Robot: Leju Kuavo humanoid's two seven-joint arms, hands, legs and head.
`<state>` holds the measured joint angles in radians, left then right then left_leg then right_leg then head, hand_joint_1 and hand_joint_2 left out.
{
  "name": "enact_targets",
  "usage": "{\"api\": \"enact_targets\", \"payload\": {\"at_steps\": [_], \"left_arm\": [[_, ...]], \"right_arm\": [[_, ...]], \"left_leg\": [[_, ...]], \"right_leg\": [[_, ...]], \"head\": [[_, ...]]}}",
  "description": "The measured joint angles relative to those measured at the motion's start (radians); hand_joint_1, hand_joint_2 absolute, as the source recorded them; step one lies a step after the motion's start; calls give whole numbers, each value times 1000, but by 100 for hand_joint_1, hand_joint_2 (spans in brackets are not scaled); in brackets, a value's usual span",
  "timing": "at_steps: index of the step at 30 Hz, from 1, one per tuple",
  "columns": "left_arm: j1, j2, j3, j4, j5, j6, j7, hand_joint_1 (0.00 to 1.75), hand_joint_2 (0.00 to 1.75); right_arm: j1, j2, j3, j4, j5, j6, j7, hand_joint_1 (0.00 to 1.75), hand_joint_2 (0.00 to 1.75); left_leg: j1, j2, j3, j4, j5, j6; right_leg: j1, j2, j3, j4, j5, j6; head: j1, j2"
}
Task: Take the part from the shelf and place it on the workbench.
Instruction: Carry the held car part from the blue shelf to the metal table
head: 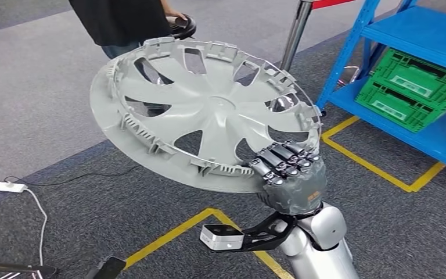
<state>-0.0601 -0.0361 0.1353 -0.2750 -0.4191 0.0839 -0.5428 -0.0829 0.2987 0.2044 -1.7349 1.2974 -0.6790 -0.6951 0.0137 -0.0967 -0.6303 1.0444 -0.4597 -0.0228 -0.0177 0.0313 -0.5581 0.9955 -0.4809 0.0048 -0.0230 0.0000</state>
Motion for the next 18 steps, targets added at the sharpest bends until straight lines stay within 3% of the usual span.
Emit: {"api": "enact_targets", "payload": {"at_steps": [2, 4, 5, 7, 9, 11, 13, 15, 17, 18], "left_arm": [[-4, 0, 0, 0, 0, -2, 3, 0, 0], [-6, 1, 0, 0, 0, -4, 5, 0, 0], [-5, 2, 0, 0, 0, -4, 6, 0, 0], [-5, 6, 0, 0, 0, -5, 6, 0, 0], [-8, 9, 0, 0, -1, -6, 6, 0, 0], [-13, 10, 0, 0, -3, -6, 7, 0, 0], [-13, 10, 0, 0, -3, -6, 7, 0, 0], [-12, 9, 1, 0, -3, -6, 7, 0, 0], [-15, 9, 1, 0, -3, -6, 8, 0, 0], [-17, 10, 1, 0, -3, -7, 8, 0, 0]], "right_arm": [[-1, 0, 0, 0, 0, 0, 0, 175, 175], [-2, 0, -1, 0, 0, 0, 0, 175, 175], [-2, 0, -1, 0, 0, 0, 0, 175, 175], [-2, 0, -1, 0, -1, 0, 0, 175, 175], [-4, 0, -1, 0, -3, 0, 0, 175, 175], [-5, 0, -1, 0, -5, 0, 0, 175, 175], [-6, 0, -1, 0, -5, 0, 0, 175, 175], [-8, 0, 0, 0, -5, 0, 0, 175, 175], [-9, 0, -1, 0, -5, 0, 0, 175, 175], [-9, 0, -1, 0, -5, 0, 0, 175, 175]], "left_leg": [[-2, 57, -51, 108, -60, -8], [1, 80, -105, 223, -102, -15], [3, 84, -112, 240, -98, -17], [4, 97, -68, 160, -42, -16], [-3, 149, 1, 29, 8, -8], [-12, 184, 27, -29, 15, 5], [-12, 164, 24, -33, 14, 18], [-8, 138, 23, -36, 18, 30], [-4, 112, 22, -38, 21, 40], [-4, 98, 22, -38, 21, 43]], "right_leg": [[0, -29, 3, -5, 1, -7], [1, -59, 4, -5, -1, -10], [2, -72, 4, -4, -2, -10], [2, -97, 7, -4, -5, -7], [8, -118, 12, -2, -12, 1], [17, -139, 14, 2, -18, 10], [19, -160, 17, 2, -23, 19], [13, -123, 6, 30, -50, 29], [8, -59, -44, 139, -111, 34], [8, -43, -78, 211, -142, 34]], "head": [[-6, 0], [-8, 0], [-8, 0], [-8, 0], [-9, 0], [-7, 0], [-5, 0], [-3, 0], [1, 0], [3, 0]]}}
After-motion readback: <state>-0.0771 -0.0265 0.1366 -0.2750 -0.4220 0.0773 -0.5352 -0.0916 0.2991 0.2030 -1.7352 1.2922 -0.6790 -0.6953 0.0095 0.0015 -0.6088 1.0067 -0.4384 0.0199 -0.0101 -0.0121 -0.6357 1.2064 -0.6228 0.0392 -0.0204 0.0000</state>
